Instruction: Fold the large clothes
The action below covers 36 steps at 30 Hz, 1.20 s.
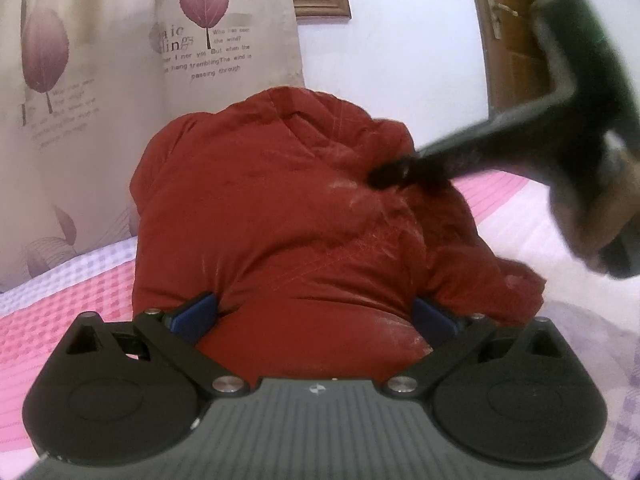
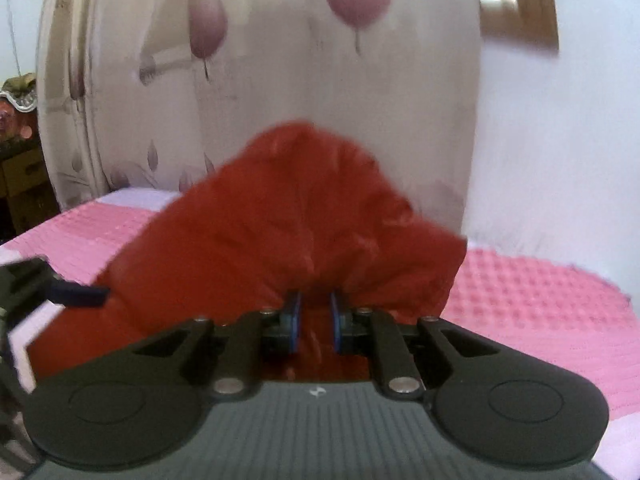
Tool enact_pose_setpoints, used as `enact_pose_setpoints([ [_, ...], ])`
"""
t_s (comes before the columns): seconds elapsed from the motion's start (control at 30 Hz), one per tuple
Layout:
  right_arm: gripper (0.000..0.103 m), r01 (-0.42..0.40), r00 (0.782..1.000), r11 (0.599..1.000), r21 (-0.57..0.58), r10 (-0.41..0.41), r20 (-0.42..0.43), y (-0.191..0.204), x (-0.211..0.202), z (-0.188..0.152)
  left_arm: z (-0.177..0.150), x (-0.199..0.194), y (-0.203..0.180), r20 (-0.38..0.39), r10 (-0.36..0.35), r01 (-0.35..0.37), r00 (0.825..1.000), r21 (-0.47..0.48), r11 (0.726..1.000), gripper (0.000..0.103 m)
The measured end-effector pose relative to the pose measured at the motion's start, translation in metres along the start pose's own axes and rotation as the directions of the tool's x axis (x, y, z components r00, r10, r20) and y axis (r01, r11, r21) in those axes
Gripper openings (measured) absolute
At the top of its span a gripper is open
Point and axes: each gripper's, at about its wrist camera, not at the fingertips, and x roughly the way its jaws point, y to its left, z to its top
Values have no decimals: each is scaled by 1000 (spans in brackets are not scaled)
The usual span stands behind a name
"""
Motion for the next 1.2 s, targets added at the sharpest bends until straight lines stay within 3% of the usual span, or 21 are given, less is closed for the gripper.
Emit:
enact_pose_setpoints([
  [0.27, 12, 29, 998, 997, 66, -26, -52, -2, 21, -25, 2, -1, -6, 2, 5, -5, 1000, 36, 999, 102],
  [0.47, 12, 26, 1000, 993, 119, -25, -11, -9, 29, -44, 0, -2, -10, -1, 7, -7, 1000, 60, 998, 102],
  [0.8, 13, 15, 998, 983, 185, -25, 52, -14, 15, -46, 1, -2, -7, -20, 19, -18, 1000, 52, 998, 103],
  [1.2, 12, 40, 999, 996, 75, -39, -6, -8, 23, -43, 3, -2, -11, -19, 28, -26, 999, 70, 997, 103],
])
